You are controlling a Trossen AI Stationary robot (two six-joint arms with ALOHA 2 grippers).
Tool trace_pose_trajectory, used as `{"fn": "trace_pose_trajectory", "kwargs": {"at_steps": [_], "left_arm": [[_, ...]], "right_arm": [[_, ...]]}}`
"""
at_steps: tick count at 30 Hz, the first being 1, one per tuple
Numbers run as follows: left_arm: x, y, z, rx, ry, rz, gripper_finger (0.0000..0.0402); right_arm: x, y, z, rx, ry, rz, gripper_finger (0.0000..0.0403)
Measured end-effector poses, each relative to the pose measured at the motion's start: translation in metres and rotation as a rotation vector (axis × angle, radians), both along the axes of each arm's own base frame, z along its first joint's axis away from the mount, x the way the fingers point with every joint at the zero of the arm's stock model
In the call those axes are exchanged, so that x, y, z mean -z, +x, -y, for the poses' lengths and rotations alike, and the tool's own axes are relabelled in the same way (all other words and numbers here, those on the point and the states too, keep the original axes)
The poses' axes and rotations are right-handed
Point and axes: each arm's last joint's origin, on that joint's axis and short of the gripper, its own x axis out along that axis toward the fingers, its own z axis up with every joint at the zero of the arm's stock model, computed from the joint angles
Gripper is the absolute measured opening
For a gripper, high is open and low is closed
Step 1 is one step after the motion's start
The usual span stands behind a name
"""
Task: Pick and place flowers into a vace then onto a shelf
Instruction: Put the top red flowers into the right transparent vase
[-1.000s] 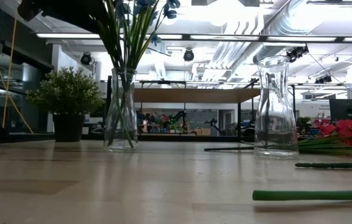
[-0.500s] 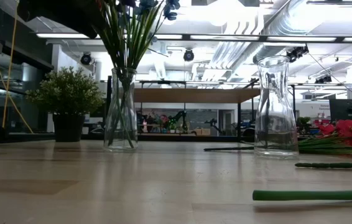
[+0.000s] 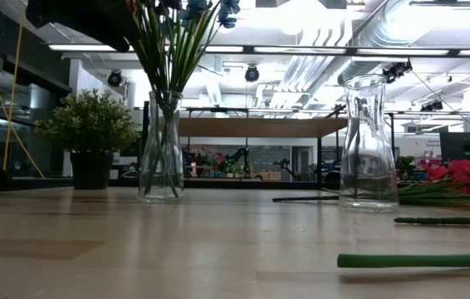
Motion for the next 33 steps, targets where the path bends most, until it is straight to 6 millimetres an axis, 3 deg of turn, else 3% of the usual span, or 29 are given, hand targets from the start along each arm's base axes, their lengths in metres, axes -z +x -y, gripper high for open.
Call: {"fn": "trace_pose_trajectory", "kwargs": {"at_steps": [15,26,33], "left_arm": [[0.002,-0.001,0.002,0.035,-0.084,-0.063,0.019],[0.004,-0.001,0.005,0.041,-0.182,-0.103,0.0323],[0.004,0.002,0.011,0.087,-0.313,-0.116,0.0377]], "right_arm": [[0.0,0.0,0.0,0.0,0.0,0.0,0.0394],[0.0,0.0,0.0,0.0,0.0,0.0,0.0394],[0.0,0.0,0.0,0.0,-0.003,-0.002,0.0394]]}}
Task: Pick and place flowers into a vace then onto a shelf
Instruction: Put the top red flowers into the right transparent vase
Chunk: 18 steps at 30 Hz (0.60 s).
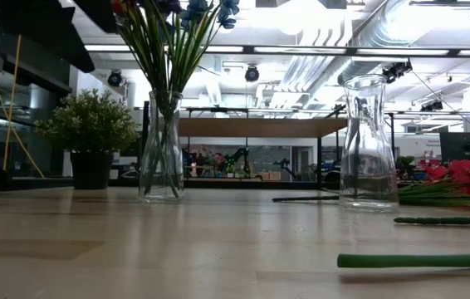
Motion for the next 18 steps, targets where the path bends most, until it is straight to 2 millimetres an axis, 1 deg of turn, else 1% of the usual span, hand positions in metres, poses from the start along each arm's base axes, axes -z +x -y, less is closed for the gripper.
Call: {"fn": "trace_pose_trajectory", "kwargs": {"at_steps": [4,6,15,18], "left_arm": [[-0.002,-0.003,0.01,0.037,-0.036,0.021,0.0396],[-0.005,-0.006,0.018,0.054,-0.061,0.044,0.0398],[-0.02,-0.028,0.051,0.015,-0.249,0.112,0.0384],[-0.026,-0.034,0.06,0.004,-0.303,0.142,0.0385]], "right_arm": [[0.001,0.0,0.0,-0.002,-0.018,-0.023,0.0394],[0.003,-0.001,0.0,0.002,-0.019,-0.036,0.0394],[0.005,-0.001,0.0,0.003,-0.033,-0.071,0.0394],[0.009,-0.002,0.0,-0.002,-0.028,-0.113,0.0394]]}}
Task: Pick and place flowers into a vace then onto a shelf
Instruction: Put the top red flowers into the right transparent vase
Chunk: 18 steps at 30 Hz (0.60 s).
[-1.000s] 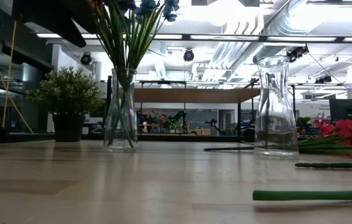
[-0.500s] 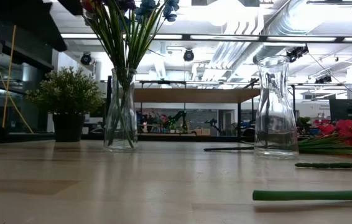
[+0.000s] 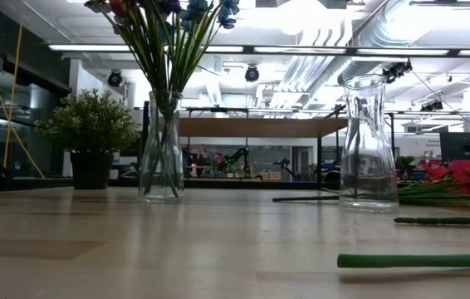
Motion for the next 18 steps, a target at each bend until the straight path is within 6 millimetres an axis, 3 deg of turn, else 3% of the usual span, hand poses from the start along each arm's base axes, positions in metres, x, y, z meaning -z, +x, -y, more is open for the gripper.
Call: {"fn": "trace_pose_trajectory", "kwargs": {"at_steps": [8,18], "left_arm": [[-0.01,-0.006,0.018,0.01,-0.091,0.11,0.0385],[-0.01,-0.007,0.018,-0.001,-0.105,0.109,0.0386]], "right_arm": [[0.021,-0.015,-0.003,-0.01,0.117,-0.224,0.0394],[0.036,-0.038,-0.01,-0.094,0.313,-0.422,0.0394]]}}
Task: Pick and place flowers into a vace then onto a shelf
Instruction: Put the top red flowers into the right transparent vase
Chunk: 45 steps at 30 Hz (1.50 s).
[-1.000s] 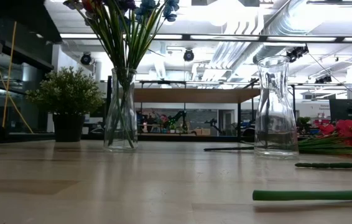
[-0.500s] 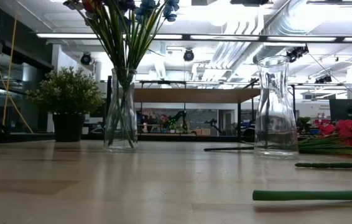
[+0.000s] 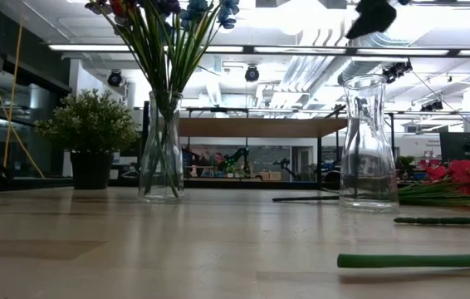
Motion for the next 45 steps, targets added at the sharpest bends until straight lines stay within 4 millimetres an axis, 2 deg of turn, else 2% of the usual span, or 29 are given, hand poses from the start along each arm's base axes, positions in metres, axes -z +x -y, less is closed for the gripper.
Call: {"fn": "trace_pose_trajectory", "kwargs": {"at_steps": [8,18,31,39,45], "left_arm": [[-0.001,0.002,0.0,-0.021,-0.005,0.026,0.0388],[-0.005,0.014,0.009,-0.118,0.004,0.221,0.0388],[0.021,0.044,0.049,-0.164,-0.161,0.364,0.0371],[0.038,0.074,0.055,-0.165,-0.188,0.44,0.0356],[0.045,0.073,0.064,-0.126,-0.195,0.446,0.0348]], "right_arm": [[0.011,-0.012,-0.003,-0.001,0.119,-0.146,0.0394],[0.02,-0.024,-0.008,-0.041,0.239,-0.298,0.0394],[0.023,-0.03,-0.009,-0.039,0.25,-0.377,0.0394],[0.023,-0.031,-0.009,-0.052,0.249,-0.381,0.0394],[0.023,-0.03,-0.009,-0.062,0.251,-0.374,0.0394]]}}
